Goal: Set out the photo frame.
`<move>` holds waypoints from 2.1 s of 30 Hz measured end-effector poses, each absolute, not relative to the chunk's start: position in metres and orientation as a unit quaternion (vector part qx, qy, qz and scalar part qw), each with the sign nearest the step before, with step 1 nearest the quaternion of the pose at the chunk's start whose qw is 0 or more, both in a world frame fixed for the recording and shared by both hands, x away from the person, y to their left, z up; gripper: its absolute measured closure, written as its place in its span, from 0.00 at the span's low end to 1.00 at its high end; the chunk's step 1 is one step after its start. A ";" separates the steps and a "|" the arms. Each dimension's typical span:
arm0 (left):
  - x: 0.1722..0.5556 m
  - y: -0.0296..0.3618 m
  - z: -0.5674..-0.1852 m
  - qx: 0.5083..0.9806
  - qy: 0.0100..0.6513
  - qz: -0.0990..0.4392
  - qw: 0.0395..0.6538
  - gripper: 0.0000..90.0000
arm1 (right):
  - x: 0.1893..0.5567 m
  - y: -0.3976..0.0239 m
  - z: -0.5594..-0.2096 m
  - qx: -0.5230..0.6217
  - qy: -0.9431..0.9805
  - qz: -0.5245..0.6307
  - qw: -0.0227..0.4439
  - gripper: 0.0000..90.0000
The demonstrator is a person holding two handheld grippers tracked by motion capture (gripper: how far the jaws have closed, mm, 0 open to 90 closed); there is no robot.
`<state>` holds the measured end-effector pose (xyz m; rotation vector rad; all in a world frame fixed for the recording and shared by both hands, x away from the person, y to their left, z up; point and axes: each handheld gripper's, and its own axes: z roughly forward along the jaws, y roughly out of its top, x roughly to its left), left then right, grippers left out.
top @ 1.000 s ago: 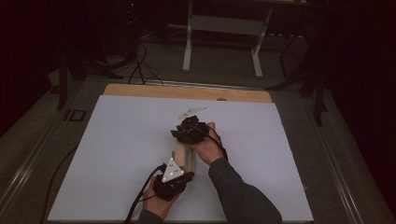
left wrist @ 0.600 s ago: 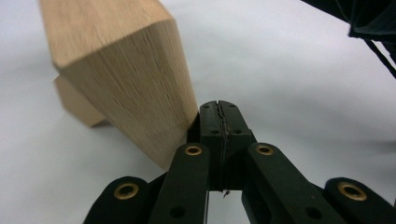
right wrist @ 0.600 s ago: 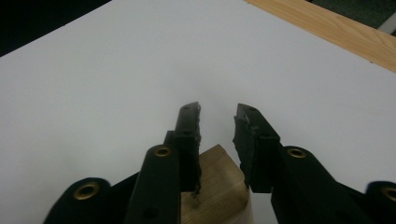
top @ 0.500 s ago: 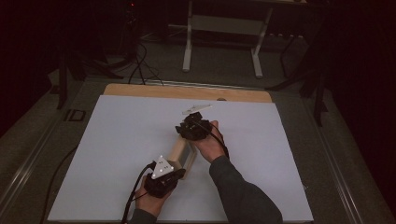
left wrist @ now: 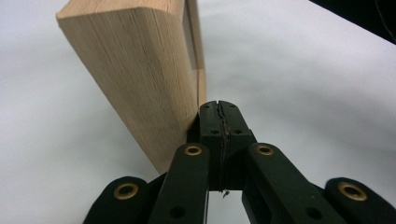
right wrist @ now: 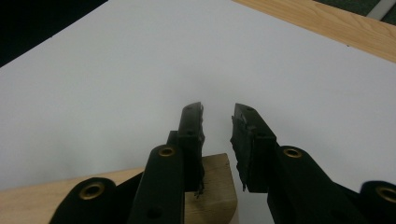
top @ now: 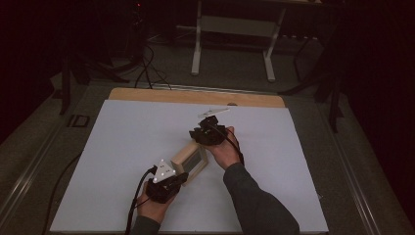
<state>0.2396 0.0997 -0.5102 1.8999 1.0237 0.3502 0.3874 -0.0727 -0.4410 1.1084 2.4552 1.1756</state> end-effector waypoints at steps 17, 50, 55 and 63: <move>0.248 0.106 -0.512 0.771 0.426 0.148 0.451 1.00 | 0.380 -0.093 -0.442 0.390 0.820 0.409 0.094 0.80; 0.266 0.118 -0.516 0.758 0.444 0.149 0.454 0.98 | 0.379 -0.106 -0.444 0.426 0.807 0.400 0.083 0.77; 0.267 0.118 -0.516 0.757 0.445 0.148 0.455 0.97 | 0.379 -0.107 -0.443 0.431 0.807 0.395 0.081 0.77; 0.265 0.117 -0.516 0.761 0.437 0.145 0.457 0.88 | 0.382 -0.111 -0.446 0.435 0.803 0.399 0.083 0.64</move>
